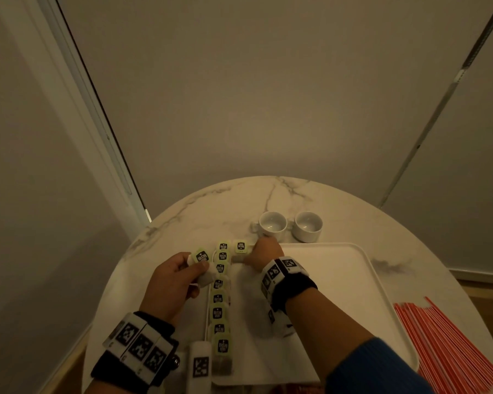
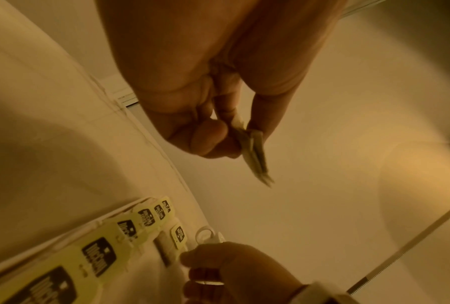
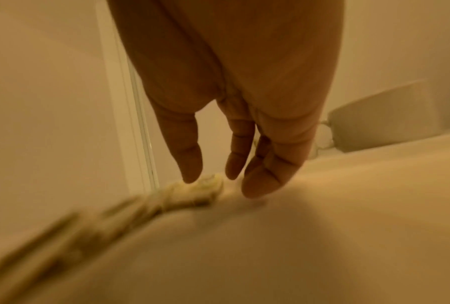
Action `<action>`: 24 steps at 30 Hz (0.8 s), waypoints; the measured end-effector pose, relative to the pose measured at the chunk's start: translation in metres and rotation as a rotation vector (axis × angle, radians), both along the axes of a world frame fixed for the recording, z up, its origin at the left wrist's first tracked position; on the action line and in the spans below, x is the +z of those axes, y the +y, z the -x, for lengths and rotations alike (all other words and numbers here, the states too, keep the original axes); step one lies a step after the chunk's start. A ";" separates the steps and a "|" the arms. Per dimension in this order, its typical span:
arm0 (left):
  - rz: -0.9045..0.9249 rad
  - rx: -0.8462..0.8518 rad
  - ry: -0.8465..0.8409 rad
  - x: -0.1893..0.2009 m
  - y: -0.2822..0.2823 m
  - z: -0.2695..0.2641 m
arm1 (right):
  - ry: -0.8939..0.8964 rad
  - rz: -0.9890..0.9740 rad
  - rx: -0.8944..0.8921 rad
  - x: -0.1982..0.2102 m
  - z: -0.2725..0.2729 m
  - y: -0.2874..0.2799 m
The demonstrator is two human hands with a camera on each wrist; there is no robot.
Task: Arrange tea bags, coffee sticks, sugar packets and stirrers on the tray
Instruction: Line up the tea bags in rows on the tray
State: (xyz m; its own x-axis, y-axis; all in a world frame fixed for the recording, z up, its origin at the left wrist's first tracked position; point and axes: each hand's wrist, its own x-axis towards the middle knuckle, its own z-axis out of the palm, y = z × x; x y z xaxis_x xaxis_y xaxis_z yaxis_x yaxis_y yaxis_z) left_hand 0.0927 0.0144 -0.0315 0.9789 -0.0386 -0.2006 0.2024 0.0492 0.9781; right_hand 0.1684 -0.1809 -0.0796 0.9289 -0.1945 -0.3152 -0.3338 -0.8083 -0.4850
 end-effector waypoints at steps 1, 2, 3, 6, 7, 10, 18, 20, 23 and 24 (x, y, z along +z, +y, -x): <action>-0.001 -0.005 0.002 0.000 -0.002 -0.002 | -0.027 -0.067 -0.004 0.008 0.005 -0.002; -0.007 -0.012 0.000 -0.001 -0.004 -0.004 | -0.067 -0.168 -0.005 0.015 0.011 -0.003; -0.024 -0.022 -0.007 -0.001 -0.006 -0.007 | -0.095 -0.322 0.000 0.026 0.021 -0.001; -0.115 -0.043 -0.046 0.001 -0.015 -0.013 | -0.065 -0.776 0.090 0.053 0.049 0.006; -0.146 -0.043 -0.063 0.001 -0.018 -0.015 | -0.064 -0.855 0.124 0.057 0.056 0.007; -0.181 -0.048 -0.095 0.002 -0.022 -0.020 | -0.121 -0.948 0.158 0.061 0.065 0.008; -0.007 0.018 -0.041 0.014 -0.028 -0.022 | -0.285 -0.883 0.192 0.054 0.065 0.007; 0.055 0.019 -0.005 0.014 -0.028 -0.023 | -0.304 -0.897 0.214 0.054 0.067 0.007; 0.116 -0.013 0.052 0.013 -0.028 -0.022 | -0.298 -0.889 0.238 0.053 0.069 0.003; 0.109 -0.028 0.055 0.013 -0.027 -0.021 | -0.293 -0.892 0.231 0.052 0.070 0.002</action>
State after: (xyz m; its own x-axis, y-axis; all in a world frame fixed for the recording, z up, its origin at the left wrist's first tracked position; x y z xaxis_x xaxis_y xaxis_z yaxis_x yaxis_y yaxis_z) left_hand 0.1140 -0.0130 -0.0182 0.9649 -0.0902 -0.2467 0.2579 0.1484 0.9547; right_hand 0.0988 -0.1789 -0.0277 0.9795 0.2015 -0.0079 0.0194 -0.1333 -0.9909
